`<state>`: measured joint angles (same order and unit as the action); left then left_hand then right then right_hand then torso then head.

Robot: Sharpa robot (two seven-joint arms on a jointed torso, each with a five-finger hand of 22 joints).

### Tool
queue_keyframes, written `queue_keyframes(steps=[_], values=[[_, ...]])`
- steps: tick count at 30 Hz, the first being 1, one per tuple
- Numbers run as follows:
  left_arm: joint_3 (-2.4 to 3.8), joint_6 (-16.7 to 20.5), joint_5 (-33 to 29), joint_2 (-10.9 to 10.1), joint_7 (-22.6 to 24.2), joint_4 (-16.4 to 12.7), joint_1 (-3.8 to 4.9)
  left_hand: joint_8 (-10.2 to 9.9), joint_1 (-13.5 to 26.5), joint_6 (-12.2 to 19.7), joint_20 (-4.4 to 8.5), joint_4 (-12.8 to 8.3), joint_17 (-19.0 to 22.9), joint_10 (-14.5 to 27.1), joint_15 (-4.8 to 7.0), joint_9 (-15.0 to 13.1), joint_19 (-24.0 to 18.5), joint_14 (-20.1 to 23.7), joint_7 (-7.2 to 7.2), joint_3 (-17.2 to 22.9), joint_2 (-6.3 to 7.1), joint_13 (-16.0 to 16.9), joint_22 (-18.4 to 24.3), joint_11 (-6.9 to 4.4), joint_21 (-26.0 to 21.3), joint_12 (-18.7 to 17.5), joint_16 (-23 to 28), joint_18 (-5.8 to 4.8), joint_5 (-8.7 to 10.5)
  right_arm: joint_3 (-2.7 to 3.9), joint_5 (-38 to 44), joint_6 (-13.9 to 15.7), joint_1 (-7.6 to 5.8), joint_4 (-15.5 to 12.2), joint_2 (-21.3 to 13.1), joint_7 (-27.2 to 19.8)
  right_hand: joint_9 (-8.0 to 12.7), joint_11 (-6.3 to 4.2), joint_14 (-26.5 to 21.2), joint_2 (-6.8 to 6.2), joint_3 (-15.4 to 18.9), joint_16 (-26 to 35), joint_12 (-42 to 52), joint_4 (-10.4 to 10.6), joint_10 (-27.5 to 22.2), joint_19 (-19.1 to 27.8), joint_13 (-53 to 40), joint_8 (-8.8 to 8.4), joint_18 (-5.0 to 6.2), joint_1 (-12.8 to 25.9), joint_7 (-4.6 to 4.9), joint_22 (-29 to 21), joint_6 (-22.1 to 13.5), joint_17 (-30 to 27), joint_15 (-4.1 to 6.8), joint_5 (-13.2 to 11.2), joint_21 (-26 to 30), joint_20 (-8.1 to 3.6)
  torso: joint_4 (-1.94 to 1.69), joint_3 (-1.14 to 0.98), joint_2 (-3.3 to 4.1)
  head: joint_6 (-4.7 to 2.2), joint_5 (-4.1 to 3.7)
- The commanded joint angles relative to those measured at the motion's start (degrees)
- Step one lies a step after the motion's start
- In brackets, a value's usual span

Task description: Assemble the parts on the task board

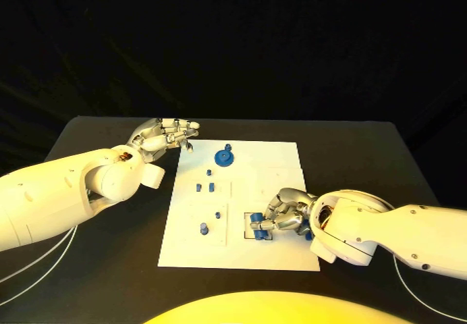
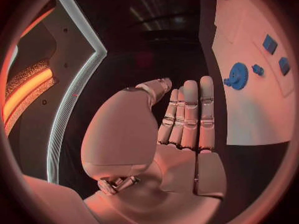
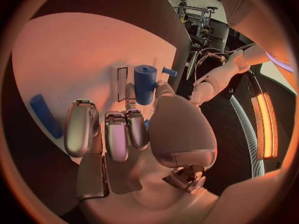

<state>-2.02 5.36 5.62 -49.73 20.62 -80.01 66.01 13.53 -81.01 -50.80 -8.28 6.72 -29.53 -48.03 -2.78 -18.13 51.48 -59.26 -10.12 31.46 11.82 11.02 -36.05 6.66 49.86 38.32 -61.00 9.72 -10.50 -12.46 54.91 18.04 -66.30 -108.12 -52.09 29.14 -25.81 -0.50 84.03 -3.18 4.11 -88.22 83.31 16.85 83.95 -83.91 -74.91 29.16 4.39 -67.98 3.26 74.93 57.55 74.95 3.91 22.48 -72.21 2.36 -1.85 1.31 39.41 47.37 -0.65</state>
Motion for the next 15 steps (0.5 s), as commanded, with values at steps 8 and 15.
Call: queue_keyframes(steps=[8, 15], values=[[0.04, -0.95, -0.28, 0.11, 0.25, -0.17, 0.0, 0.16, 0.41, 0.09, -0.15, 0.26, 0.07, 0.34, -0.09, 0.06, -0.43, 0.48, -0.18, 0.04, 0.04, -0.05, 0.1, 0.22, -0.25, -0.08, 0.17, 0.79, 0.27, -0.09, 2.34, 0.6, 0.2, 0.84, 1.11, 0.82, -0.02, -0.51, 4.99, 0.09, 0.43, -0.37, 0.13, 0.0, 1.17, -0.29, -6.4, 0.26, -0.85, 0.89, -0.16, 7.58, 0.68, 9.99, 0.56, -0.02, 0.03, -0.48, -0.02, 0.02, -0.01, -0.1, -0.03], [0.04, -0.92, -0.29, 0.06, 0.22, -0.17, 0.0, 0.19, 0.44, 0.08, -0.16, 0.32, 0.07, 0.38, -0.1, 0.07, -0.42, 0.5, -0.17, 0.03, 0.02, -0.08, 0.14, 0.22, -0.31, -0.07, 0.16, 0.8, 0.27, -0.09, 2.42, 1.37, 0.2, 1.24, 1.65, 0.79, -0.13, -0.59, 5.01, 0.51, 1.33, -0.38, 0.06, 0.05, 1.24, -0.34, -6.52, 0.64, -0.86, 3.26, -0.24, 7.67, 0.74, 10.05, 0.63, -0.03, 0.04, -0.56, -0.04, 0.04, -0.02, -0.18, 0.04]])
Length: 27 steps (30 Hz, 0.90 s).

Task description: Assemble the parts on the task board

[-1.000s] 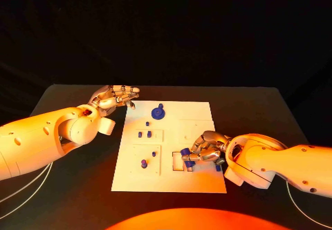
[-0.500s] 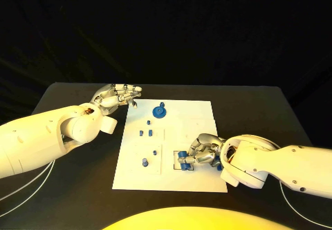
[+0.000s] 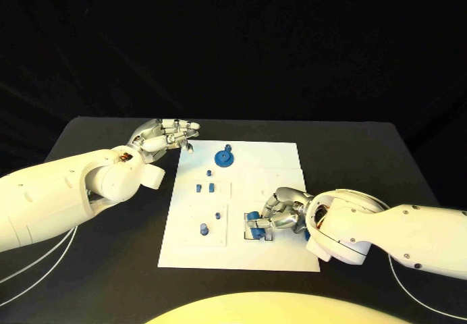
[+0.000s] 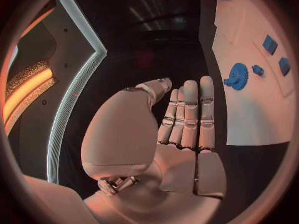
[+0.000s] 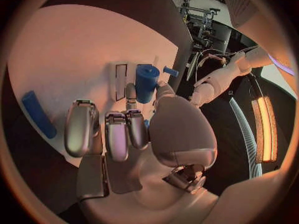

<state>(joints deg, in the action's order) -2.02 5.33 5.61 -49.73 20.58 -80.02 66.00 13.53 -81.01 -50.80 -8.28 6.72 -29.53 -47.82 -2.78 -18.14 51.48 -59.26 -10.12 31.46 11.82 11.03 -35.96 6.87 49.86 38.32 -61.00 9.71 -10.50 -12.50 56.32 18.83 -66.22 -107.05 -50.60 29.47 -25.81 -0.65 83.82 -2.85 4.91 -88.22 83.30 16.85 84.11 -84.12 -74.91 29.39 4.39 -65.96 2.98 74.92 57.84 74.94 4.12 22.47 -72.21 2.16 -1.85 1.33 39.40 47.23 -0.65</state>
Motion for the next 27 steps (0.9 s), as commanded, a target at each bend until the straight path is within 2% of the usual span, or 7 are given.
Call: queue_keyframes(steps=[1, 7, 8, 10, 13, 20, 27], values=[[0.04, -0.88, -0.28, 0.04, 0.25, -0.16, 0.01, 0.19, 0.44, 0.08, -0.16, 0.32, 0.07, 0.16, -0.1, 0.07, -0.42, 0.5, -0.17, 0.03, 0.02, -0.09, 0.05, 0.01, -0.31, -0.07, 0.17, 0.8, 0.27, -0.05, 1.01, 0.59, 0.12, 0.25, 0.23, 0.47, -0.16, -0.43, 5.22, 0.26, 0.77, -0.38, 0.08, 0.08, 1.12, -0.14, -6.6, 0.5, -0.86, 1.8, 0.02, 7.71, 0.45, 10.06, 0.44, -0.03, 0.03, -0.36, -0.02, 0.02, -0.01, -0.04, 0.08], [0.04, -0.87, -0.28, 0.01, 0.22, -0.15, 0.01, 0.19, 0.44, 0.08, -0.16, 0.32, 0.07, 0.16, -0.1, 0.07, -0.42, 0.5, -0.17, 0.03, 0.02, -0.09, 0.05, 0.01, -0.31, -0.07, 0.17, 0.8, 0.27, -0.05, 1.08, -0.06, 0.12, 0.59, 0.48, 0.67, -0.39, -0.46, 5.19, -0.35, 2.4, -0.32, -0.1, 0.11, 1.1, -0.09, -6.69, 1.13, -0.83, 5.13, 0.0, 7.73, 0.31, 9.94, 0.45, 0.05, 0.35, -0.4, 0.01, 0.01, -0.04, -0.09, 0.12], [0.04, -0.87, -0.28, 0.0, 0.21, -0.15, 0.01, 0.19, 0.44, 0.08, -0.16, 0.32, 0.07, 0.16, -0.1, 0.07, -0.42, 0.5, -0.17, 0.03, 0.02, -0.09, 0.05, 0.01, -0.31, -0.07, 0.17, 0.8, 0.27, -0.05, 1.17, -0.19, 0.12, 0.65, 0.51, 0.76, -0.47, -0.41, 5.18, -1.93, 3.11, -0.3, -0.32, 0.18, 0.97, 0.01, -6.54, 1.32, -0.77, 6.65, 0.03, 7.64, 0.19, 9.92, 0.43, 0.24, 0.7, -0.38, 0.03, 0.01, -0.04, -0.09, 0.13], [0.04, -0.87, -0.28, 0.0, 0.2, -0.15, 0.01, 0.19, 0.44, 0.08, -0.16, 0.32, 0.07, 0.16, -0.1, 0.07, -0.42, 0.5, -0.17, 0.03, 0.02, -0.09, 0.05, 0.01, -0.31, -0.07, 0.17, 0.8, 0.27, -0.05, 1.5, -0.37, 0.12, 0.73, 0.55, 0.89, -0.56, -0.34, 5.18, -3.72, 3.39, -0.29, -0.79, 0.23, 0.7, 0.1, -6.16, 1.52, -0.72, 9.03, 0.12, 7.57, -0.08, 9.96, 0.36, 0.49, 1.07, -0.33, 0.03, 0.01, -0.04, -0.12, 0.12], [0.04, -0.86, -0.29, -0.02, 0.19, -0.14, 0.01, 0.19, 0.44, 0.08, -0.16, 0.32, 0.07, 0.16, -0.1, 0.07, -0.42, 0.5, -0.17, 0.03, 0.02, -0.09, 0.05, 0.01, -0.31, -0.07, 0.17, 0.8, 0.27, -0.04, 1.94, -0.74, 0.11, 0.79, 0.56, 1.05, -0.63, -0.29, 5.18, -5.03, 3.29, -0.28, -1.03, 0.28, 0.59, 0.14, -6.06, 1.7, -0.69, 10.99, 0.19, 7.56, -0.34, 9.94, 0.31, 0.74, 1.29, -0.29, 0.03, -0.01, -0.02, -0.21, 0.08], [0.04, -0.85, -0.29, -0.05, 0.15, -0.13, 0.01, 0.19, 0.44, 0.08, -0.16, 0.32, 0.07, 0.16, -0.1, 0.07, -0.42, 0.5, -0.17, 0.03, 0.02, -0.09, 0.05, 0.01, -0.31, -0.07, 0.17, 0.8, 0.27, -0.04, 2.88, -1.47, 0.11, 0.63, 0.33, 1.14, -0.6, -0.21, 5.13, -5.28, 3.19, -0.2, -1.8, 0.26, 0.07, 0.42, -5.25, 1.63, -0.54, 11.43, 0.29, 7.24, -0.67, 9.73, 0.26, 0.81, 2.16, -0.25, 0.05, -0.02, 0.0, -0.1, 0.11], [0.04, -0.8, -0.29, -0.13, 0.12, -0.14, 0.01, 0.19, 0.44, 0.08, -0.16, 0.32, 0.07, 0.16, -0.1, 0.07, -0.42, 0.5, -0.17, 0.03, 0.02, -0.09, 0.05, 0.01, -0.31, -0.07, 0.17, 0.8, 0.27, -0.04, 3.21, -1.39, 0.11, -0.72, -0.91, -0.7, -0.64, -0.13, 5.14, -3.48, 1.21, -0.19, -1.75, 0.03, 0.22, 0.35, -5.62, 1.9, -0.56, 8.17, 0.35, 7.39, -1.07, 9.83, 0.17, 0.41, 2.16, -0.14, 0.01, -0.03, -0.01, -0.02, 0.18]])
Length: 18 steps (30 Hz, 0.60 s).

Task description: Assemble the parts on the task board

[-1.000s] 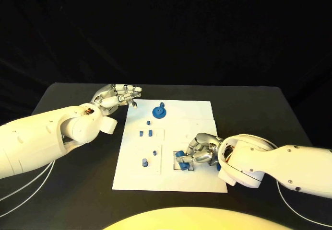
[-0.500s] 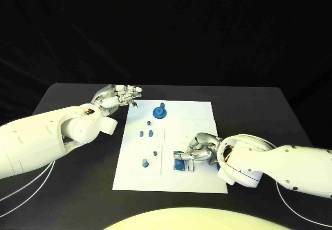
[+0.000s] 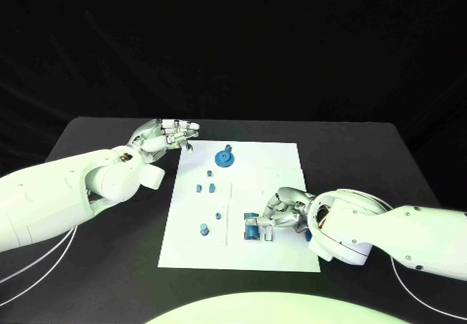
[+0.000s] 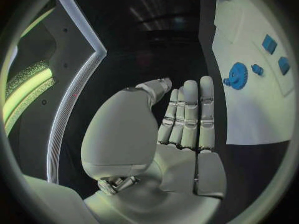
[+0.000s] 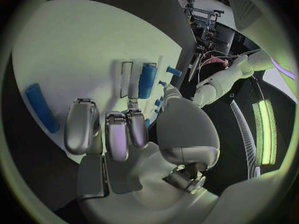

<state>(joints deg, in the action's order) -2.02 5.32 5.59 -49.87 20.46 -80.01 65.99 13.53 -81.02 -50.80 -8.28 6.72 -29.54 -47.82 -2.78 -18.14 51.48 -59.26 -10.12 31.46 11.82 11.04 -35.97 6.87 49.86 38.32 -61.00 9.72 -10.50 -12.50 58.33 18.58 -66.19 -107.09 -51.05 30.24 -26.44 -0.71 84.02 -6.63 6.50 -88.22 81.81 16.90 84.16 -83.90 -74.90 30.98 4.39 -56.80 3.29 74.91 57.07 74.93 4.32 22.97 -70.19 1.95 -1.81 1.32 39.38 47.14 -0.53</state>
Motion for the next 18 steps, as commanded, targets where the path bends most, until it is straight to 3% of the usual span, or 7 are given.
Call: queue_keyframes(steps=[1, 3, 11, 18], values=[[0.04, -0.79, -0.27, 0.0, 0.23, -0.15, 0.01, 0.19, 0.44, 0.08, -0.16, 0.32, 0.07, 0.17, -0.1, 0.07, -0.42, 0.5, -0.17, 0.02, 0.02, -0.09, 0.06, 0.01, -0.31, -0.07, 0.17, 0.8, 0.27, -0.04, 1.22, -1.23, 0.08, -1.03, -0.71, -1.91, 0.0, -0.11, 4.97, 0.5, -0.74, -0.23, -0.18, -0.09, 0.26, 0.08, -5.79, 0.39, -0.58, -2.43, 0.01, 7.48, -0.34, 9.98, -0.02, -0.21, 0.08, 0.05, -0.03, -0.02, 0.02, 0.08, 0.11], [0.04, -0.77, -0.28, -0.03, 0.23, -0.14, 0.01, 0.19, 0.44, 0.08, -0.16, 0.32, 0.07, 0.17, -0.1, 0.07, -0.42, 0.5, -0.17, 0.02, 0.02, -0.09, 0.06, 0.01, -0.31, -0.07, 0.17, 0.8, 0.27, -0.04, 1.2, -1.56, 0.08, -1.66, -1.08, -2.62, 0.07, -0.18, 4.99, 0.62, -1.54, -0.25, -0.08, -0.24, 0.42, -0.01, -6.05, 0.46, -0.61, -6.11, -0.07, 7.61, -0.42, 10.06, 0.05, -0.34, 0.01, 0.0, -0.02, -0.04, 0.02, 0.1, 0.18], [0.04, -0.77, -0.28, -0.02, 0.23, -0.13, 0.01, 0.19, 0.44, 0.08, -0.16, 0.32, 0.07, 0.17, -0.1, 0.07, -0.42, 0.5, -0.17, 0.02, 0.02, -0.09, 0.06, 0.01, -0.31, -0.07, 0.17, 0.8, 0.27, -0.05, 1.94, -2.36, 0.09, -2.4, -1.83, -3.34, 0.64, -0.34, 5.04, 0.38, -4.19, -0.3, 0.15, -0.35, 0.74, -0.23, -6.6, 0.1, -0.69, -12.35, -0.21, 7.94, -0.34, 10.3, 0.2, -0.22, -0.28, -0.15, 0.01, 0.01, -0.04, 0.09, 0.01], [0.04, -0.74, -0.28, -0.03, 0.25, -0.11, 0.01, 0.19, 0.44, 0.08, -0.16, 0.32, 0.07, 0.17, -0.1, 0.07, -0.42, 0.5, -0.17, 0.02, 0.02, -0.09, 0.06, 0.01, -0.31, -0.07, 0.17, 0.8, 0.27, -0.04, 2.77, 0.61, 0.0, -2.24, -4.37, -3.85, 1.07, -0.26, 5.05, 0.23, -5.45, -0.31, 0.23, -0.21, 0.84, -0.26, -6.79, -0.44, -0.71, -13.38, -0.05, 8.02, -0.63, 10.36, 0.17, -0.23, -0.25, -0.16, -0.02, 0.03, -0.04, -0.11, -0.47]])
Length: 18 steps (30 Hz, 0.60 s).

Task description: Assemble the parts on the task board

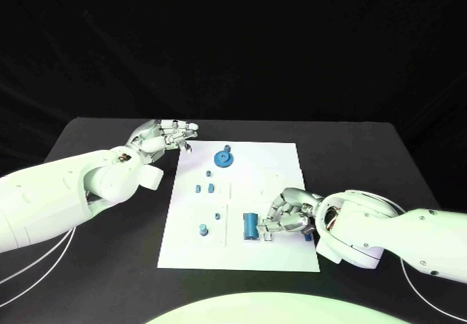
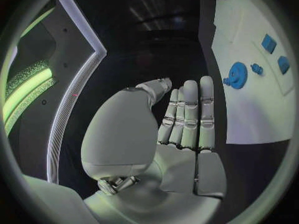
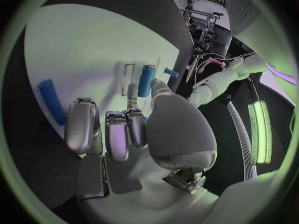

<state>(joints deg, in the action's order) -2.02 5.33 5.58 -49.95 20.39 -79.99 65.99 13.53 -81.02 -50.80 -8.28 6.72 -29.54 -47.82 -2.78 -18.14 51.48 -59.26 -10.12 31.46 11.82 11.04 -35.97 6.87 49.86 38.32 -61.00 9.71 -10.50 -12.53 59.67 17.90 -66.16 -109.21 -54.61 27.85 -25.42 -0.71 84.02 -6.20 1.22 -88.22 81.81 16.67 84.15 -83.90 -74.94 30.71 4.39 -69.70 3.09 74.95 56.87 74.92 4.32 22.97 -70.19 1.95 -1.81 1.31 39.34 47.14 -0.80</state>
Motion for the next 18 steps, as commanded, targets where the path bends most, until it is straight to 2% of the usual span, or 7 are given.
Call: queue_keyframes(steps=[1, 3, 8, 10, 18], values=[[0.04, -0.73, -0.27, -0.02, 0.34, -0.15, 0.02, 0.19, 0.44, 0.08, -0.16, 0.32, 0.07, 0.17, -0.1, 0.07, -0.42, 0.5, -0.17, 0.02, 0.02, -0.1, 0.06, 0.01, -0.31, -0.07, 0.17, 0.8, 0.27, 0.02, 1.35, 2.12, -0.16, -0.44, -1.71, -1.65, 0.12, -0.21, 5.02, -0.21, -0.25, -0.27, 0.19, 0.04, 0.82, -0.2, -6.72, -0.29, -0.67, -0.45, 0.23, 7.9, -0.54, 10.22, 0.14, -0.25, -0.04, -0.16, -0.02, 0.02, 0.0, -0.13, -0.39], [0.04, -0.7, -0.27, -0.08, 0.36, -0.16, 0.02, 0.19, 0.44, 0.08, -0.16, 0.32, 0.07, 0.17, -0.1, 0.07, -0.42, 0.5, -0.17, 0.02, 0.02, -0.1, 0.06, 0.01, -0.31, -0.07, 0.17, 0.8, 0.27, 0.06, 1.23, 2.94, -0.45, -0.88, -2.83, -1.85, 0.41, 0.05, 4.99, -0.35, -0.48, -0.22, 0.11, 0.05, 0.76, -0.14, -6.68, -0.9, -0.65, -0.28, 0.56, 7.86, -1.2, 10.09, -0.04, -0.29, 0.19, -0.06, 0.02, 0.01, 0.02, -0.1, -0.56], [0.04, -0.6, -0.27, -0.18, 0.4, -0.13, 0.02, 0.19, 0.44, 0.08, -0.16, 0.32, 0.07, 0.17, -0.1, 0.07, -0.42, 0.5, -0.17, 0.02, 0.02, -0.1, 0.06, 0.01, -0.31, -0.07, 0.17, 0.8, 0.27, 0.1, 1.08, 3.61, -1.5, -1.92, -6.19, -2.12, 0.46, 0.1, 4.96, -0.44, -0.53, -0.16, -0.04, 0.03, 0.66, -0.06, -6.53, -1.0, -0.6, -0.28, 0.61, 7.77, -1.28, 9.92, -0.09, -0.3, 0.47, -0.03, 0.09, 0.0, -0.06, -0.05, -1.66], [0.04, -0.56, -0.27, -0.19, 0.41, -0.18, 0.02, 0.25, 0.44, 0.08, -0.17, 0.4, 0.08, 0.17, -0.09, 0.09, -0.35, 0.53, -0.15, 0.02, -0.02, -0.16, 0.17, -0.01, -0.46, 0.0, 0.15, 0.81, 0.25, 0.1, 1.11, 3.24, -1.76, -2.17, -7.83, -2.02, 0.5, 0.15, 4.96, -0.54, -0.58, -0.17, -0.05, -0.01, 0.66, -0.09, -6.54, -1.08, -0.63, -0.34, 0.65, 7.83, -1.33, 9.96, -0.13, -0.3, 0.33, 0.0, 0.07, 0.01, -0.06, -0.05, -2.13], [0.03, -0.56, -0.27, -0.04, 0.39, -0.29, 0.02, 0.25, 0.44, 0.08, -0.17, 0.4, 0.08, 0.17, -0.09, 0.09, -0.35, 0.53, -0.15, 0.02, -0.02, -0.16, 0.17, -0.01, -0.46, 0.0, 0.15, 0.81, 0.25, 0.05, 4.98, -0.16, -2.06, -2.97, -13.15, -0.72, 0.64, 0.27, 4.96, -0.73, -0.89, -0.17, -0.3, -0.02, 0.5, -0.16, -6.34, -1.39, -0.69, -0.65, 0.78, 7.95, -1.47, 9.97, -0.25, -0.29, 0.07, 0.11, 0.07, 0.04, 0.03, 0.1, -3.22]])
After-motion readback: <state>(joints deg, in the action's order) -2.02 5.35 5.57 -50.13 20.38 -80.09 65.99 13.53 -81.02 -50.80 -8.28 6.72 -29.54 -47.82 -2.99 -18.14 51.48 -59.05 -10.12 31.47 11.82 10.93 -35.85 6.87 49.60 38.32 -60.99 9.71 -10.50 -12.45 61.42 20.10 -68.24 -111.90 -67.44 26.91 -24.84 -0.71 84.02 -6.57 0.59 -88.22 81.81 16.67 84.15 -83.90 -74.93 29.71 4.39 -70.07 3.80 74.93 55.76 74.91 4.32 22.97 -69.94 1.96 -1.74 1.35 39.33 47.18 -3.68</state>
